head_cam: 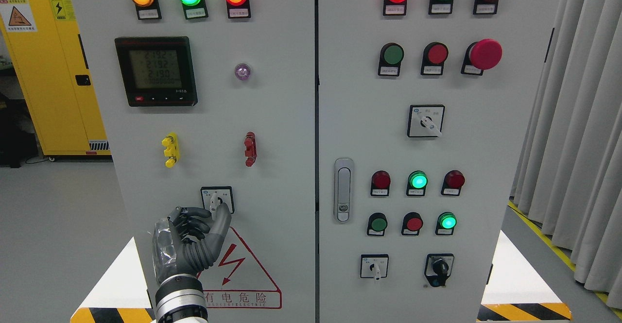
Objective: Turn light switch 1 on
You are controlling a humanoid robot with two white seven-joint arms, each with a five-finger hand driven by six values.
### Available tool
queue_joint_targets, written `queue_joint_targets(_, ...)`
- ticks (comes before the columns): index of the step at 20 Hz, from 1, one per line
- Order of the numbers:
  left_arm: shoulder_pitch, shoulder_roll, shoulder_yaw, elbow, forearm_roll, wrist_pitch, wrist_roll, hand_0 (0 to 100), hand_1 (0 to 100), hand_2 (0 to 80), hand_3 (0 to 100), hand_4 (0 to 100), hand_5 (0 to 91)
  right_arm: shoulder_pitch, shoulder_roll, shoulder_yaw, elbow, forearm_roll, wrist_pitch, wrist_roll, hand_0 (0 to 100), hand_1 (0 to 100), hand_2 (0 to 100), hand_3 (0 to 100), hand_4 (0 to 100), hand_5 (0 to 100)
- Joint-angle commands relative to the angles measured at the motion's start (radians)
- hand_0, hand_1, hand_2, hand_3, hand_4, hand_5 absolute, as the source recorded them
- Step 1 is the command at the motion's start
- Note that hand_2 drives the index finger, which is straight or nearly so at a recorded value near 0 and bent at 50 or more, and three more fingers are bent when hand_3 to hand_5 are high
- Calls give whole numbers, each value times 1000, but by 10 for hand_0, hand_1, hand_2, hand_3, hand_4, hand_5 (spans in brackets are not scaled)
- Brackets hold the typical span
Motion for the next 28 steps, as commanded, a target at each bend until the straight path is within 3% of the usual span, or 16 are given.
queue_joint_targets(1,-4,0,0,12,1,1,0,213,701,611,860,859,859,0,0,0,0,-29,1,0,0,500,40,0,0,0)
queue_joint_targets(17,-12,0,-2,15,-1,1,0,223,696,624,868,865,860,0,0,0,0,-29,1,-1,0,500,40,0,0,0)
queue_joint_targets(28,-12,0,-2,16,-1,1,0,309,692,626,872,866,860,0,0,0,0,-29,1,0,0,500,40,0,0,0)
